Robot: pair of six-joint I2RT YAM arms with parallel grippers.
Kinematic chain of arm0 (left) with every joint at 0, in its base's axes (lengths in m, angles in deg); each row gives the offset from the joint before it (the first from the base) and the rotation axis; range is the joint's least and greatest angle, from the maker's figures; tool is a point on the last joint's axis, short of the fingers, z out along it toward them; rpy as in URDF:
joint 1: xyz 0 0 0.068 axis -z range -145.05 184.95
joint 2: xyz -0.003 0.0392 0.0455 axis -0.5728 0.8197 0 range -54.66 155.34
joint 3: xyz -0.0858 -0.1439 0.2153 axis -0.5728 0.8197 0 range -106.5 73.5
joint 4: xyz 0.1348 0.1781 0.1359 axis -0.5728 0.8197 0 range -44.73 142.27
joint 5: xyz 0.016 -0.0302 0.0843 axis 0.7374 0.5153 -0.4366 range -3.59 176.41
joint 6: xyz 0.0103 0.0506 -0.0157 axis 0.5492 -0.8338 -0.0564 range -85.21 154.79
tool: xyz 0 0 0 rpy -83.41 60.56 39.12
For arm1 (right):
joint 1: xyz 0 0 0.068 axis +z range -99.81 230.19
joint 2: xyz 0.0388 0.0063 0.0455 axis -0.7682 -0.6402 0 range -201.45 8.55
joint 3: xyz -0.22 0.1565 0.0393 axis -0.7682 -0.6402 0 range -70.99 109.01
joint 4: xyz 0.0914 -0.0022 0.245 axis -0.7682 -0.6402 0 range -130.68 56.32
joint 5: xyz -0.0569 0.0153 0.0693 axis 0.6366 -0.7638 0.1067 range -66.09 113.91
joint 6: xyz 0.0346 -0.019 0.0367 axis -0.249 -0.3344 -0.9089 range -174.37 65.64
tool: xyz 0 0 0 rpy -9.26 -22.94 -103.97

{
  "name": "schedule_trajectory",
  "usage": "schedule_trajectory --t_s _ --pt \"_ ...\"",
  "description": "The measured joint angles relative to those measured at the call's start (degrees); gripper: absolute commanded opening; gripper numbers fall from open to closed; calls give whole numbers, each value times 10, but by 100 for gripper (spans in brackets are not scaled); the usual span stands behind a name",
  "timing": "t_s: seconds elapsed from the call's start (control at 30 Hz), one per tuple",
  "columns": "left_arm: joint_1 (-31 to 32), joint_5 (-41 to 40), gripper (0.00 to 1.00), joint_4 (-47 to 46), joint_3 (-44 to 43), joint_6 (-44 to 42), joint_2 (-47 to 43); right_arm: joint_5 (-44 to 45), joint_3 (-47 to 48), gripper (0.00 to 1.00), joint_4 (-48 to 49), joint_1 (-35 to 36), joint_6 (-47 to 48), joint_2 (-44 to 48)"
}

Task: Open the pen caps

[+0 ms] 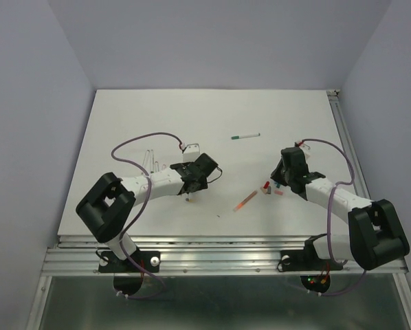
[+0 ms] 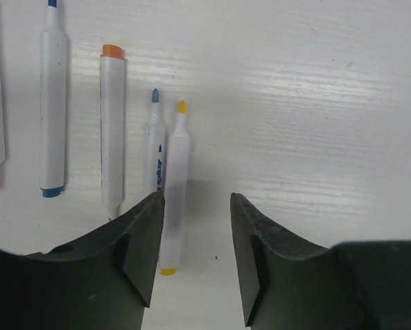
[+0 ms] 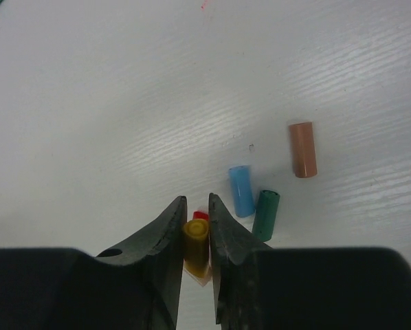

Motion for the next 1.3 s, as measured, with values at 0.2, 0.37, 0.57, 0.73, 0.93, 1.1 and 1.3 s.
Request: schedule_trajectory --t_s 0.2,0.37,0.57,0.73,0.93,1.1,1.3 --pt "0 1 68 5 -9 -11 6 8 0 29 -10 0 0 -1" --pt "0 13 76 -1 -12 -29 2 14 0 39 -15 0 -4 -1" --pt "0 49 99 -41 3 -67 -59 13 0 96 -32 0 -3 7" --pt "0 76 99 -82 9 -95 -110 -2 0 100 -39 0 7 50" --pt "0 85 99 -110 20 -101 -136 -45 30 100 -35 0 84 57" --pt "0 95 99 -125 69 -103 -184 -184 149 100 -37 -1 303 -37" --pt "0 104 99 -128 108 -103 -218 -246 381 100 -78 0 507 -219"
